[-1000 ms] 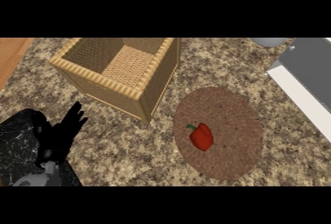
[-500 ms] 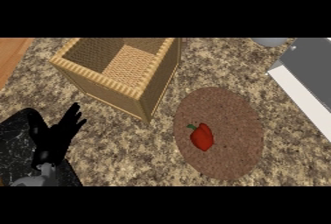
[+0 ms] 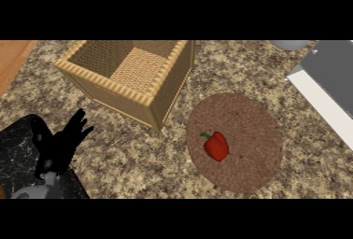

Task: Pick the lemon from the placemat and place it in the tiered shelf

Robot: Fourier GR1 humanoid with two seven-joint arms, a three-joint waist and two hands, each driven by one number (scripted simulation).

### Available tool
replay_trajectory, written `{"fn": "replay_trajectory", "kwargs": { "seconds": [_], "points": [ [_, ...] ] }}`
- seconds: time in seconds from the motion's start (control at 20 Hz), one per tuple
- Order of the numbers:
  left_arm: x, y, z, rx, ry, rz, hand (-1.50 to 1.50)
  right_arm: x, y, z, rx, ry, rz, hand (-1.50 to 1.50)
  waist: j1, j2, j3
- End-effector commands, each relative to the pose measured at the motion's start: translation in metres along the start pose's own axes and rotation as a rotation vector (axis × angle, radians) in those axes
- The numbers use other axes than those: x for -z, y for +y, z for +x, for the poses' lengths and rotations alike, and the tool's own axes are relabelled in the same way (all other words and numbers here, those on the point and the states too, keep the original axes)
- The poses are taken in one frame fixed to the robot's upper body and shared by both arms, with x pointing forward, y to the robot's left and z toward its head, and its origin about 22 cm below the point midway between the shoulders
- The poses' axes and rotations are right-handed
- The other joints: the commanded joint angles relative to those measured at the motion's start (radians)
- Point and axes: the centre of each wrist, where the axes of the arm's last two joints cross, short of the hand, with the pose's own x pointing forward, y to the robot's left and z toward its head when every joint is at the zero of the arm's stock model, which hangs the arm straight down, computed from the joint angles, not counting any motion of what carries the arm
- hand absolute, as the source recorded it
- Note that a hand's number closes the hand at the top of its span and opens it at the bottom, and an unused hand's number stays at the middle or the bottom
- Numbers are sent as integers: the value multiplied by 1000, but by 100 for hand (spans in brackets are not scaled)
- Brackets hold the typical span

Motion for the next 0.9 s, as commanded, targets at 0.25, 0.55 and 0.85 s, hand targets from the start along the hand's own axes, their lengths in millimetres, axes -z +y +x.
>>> {"fn": "replay_trajectory", "kwargs": {
  "seconds": [0.25, 0.55, 0.85],
  "points": [
    [-7, 21, -9, 0, 39, 1, 0, 27, 25, -28, -33, -11, -28, 150, 3, 4, -5],
    [-3, 12, -22, -2, 38, -13, 0, 36, 19, -28, 5, -52, -1, 150, 1, 5, -6],
    [-1, 0, -21, -3, 41, -16, 0, 44, 15, -31, -81, -36, 26, 150, 1, 5, -6]
  ]
}}
